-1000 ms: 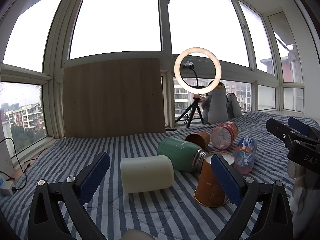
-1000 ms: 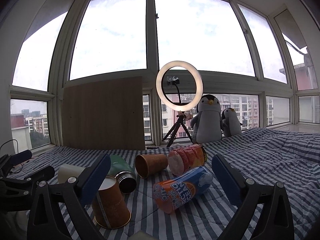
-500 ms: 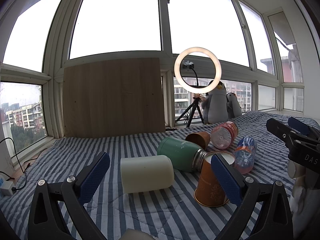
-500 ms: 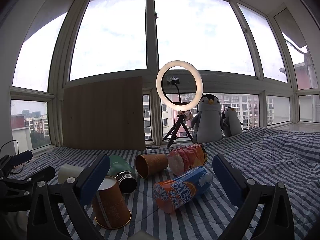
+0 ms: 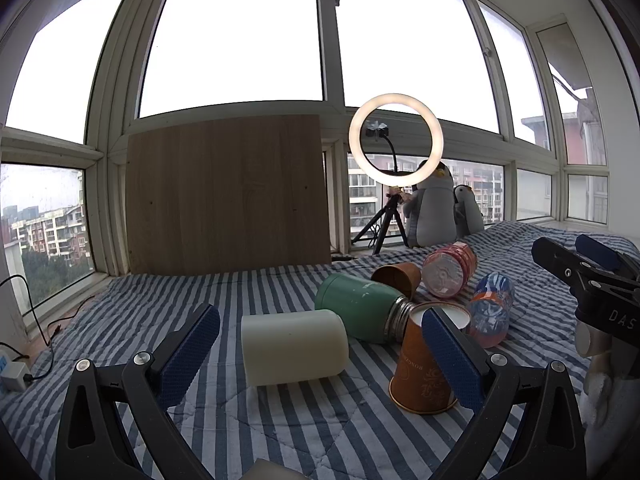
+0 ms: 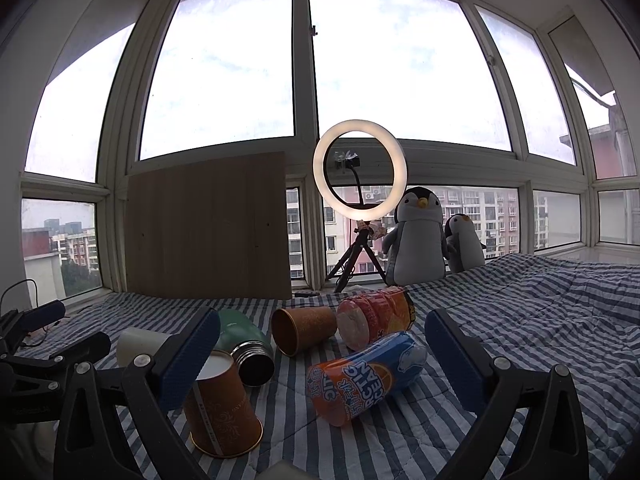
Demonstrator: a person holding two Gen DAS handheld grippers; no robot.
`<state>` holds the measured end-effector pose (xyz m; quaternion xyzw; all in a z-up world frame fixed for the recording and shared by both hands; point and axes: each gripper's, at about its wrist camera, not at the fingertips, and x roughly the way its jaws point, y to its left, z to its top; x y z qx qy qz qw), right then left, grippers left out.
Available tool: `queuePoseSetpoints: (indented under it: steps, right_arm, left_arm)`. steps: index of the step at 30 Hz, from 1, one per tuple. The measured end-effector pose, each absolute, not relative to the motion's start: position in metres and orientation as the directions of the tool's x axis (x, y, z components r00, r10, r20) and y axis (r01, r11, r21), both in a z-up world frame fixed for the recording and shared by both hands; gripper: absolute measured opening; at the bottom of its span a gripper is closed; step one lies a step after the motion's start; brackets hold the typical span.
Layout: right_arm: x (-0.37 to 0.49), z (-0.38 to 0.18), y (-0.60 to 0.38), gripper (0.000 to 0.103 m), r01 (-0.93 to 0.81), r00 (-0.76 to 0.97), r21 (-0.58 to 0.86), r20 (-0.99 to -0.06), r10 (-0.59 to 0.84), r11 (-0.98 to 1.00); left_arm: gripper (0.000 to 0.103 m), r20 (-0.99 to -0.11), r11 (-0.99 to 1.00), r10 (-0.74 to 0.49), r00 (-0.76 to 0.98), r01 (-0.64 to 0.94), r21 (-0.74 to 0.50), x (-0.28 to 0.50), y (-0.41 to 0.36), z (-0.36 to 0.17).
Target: Flip cup upside down
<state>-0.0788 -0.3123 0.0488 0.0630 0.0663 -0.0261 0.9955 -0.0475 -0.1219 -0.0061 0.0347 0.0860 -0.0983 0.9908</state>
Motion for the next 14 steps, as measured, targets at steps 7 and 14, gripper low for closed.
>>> queuePoseSetpoints:
  steps: [7,14]
  right_arm:
    - [-0.0783,0.0484,-0.3117,0.101,0.059,0.990,0.124,-0.136,-0.042,0.991]
    - [-0.0787,0.0483,-0.3120,0.101,0.060,0.990,0.124,-0.134,-0.043,0.990]
  left_arm:
    - [0.103,-0.181,0.979,-0.186,0.966,0.198,0.053,-0.0450,-0.1230,-0.0087]
    - [0.103,-0.173,0.979,-0.185,0.967,0.196,0.050,-0.0481,-0.1223,-0.0086]
